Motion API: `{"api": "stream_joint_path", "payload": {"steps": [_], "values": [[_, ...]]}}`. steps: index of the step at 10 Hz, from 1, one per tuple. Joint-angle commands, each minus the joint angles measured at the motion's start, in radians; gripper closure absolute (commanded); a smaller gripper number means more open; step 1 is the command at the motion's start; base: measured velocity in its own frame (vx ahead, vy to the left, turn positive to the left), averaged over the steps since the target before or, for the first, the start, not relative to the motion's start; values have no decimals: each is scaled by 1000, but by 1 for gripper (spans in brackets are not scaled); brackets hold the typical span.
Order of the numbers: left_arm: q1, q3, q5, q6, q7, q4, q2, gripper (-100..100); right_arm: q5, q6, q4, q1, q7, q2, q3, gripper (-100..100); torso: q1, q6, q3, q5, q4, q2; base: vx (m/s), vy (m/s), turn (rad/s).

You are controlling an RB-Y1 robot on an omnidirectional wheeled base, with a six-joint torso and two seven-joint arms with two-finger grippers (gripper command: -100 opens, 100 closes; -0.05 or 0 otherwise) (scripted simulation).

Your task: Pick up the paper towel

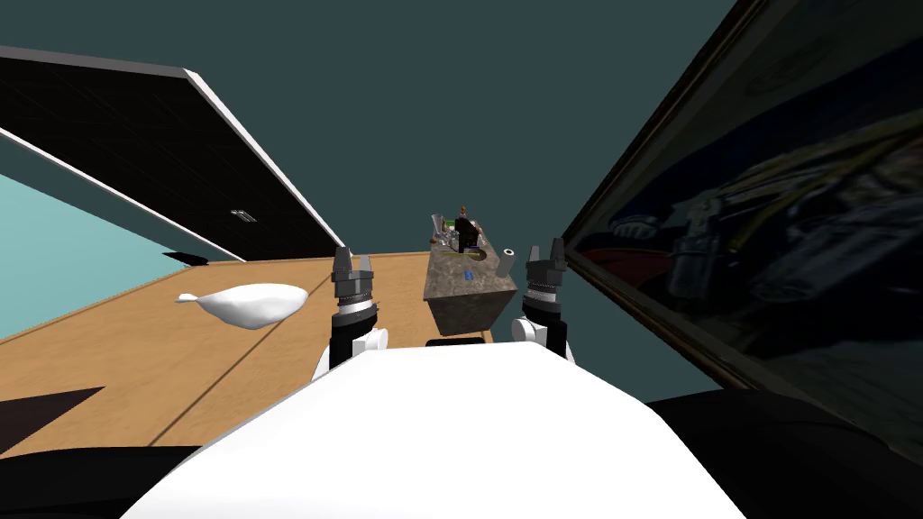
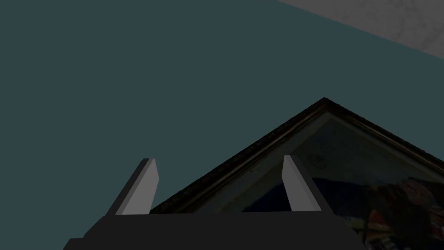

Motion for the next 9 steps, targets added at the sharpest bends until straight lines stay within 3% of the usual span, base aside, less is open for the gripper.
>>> {"api": "stream_joint_path", "payload": {"steps": [1,5,6,9], "values": [[0,0,0,0,0,0,0,0,7,3,7,1,7,-36,-1,-100,0,0,0,0,0,0,-19,22,7],[0,0,0,0,0,0,0,0,45,20,48,4,46,-125,-9,-100,4,0,3,1,1,5,-68,63,8],[0,0,0,0,0,0,0,0,74,34,78,6,74,-153,-16,-100,5,0,3,1,1,6,-127,139,22],[0,0,0,0,0,0,0,0,121,57,131,7,118,-182,-27,-100,11,0,6,3,2,10,-153,158,14]]}}
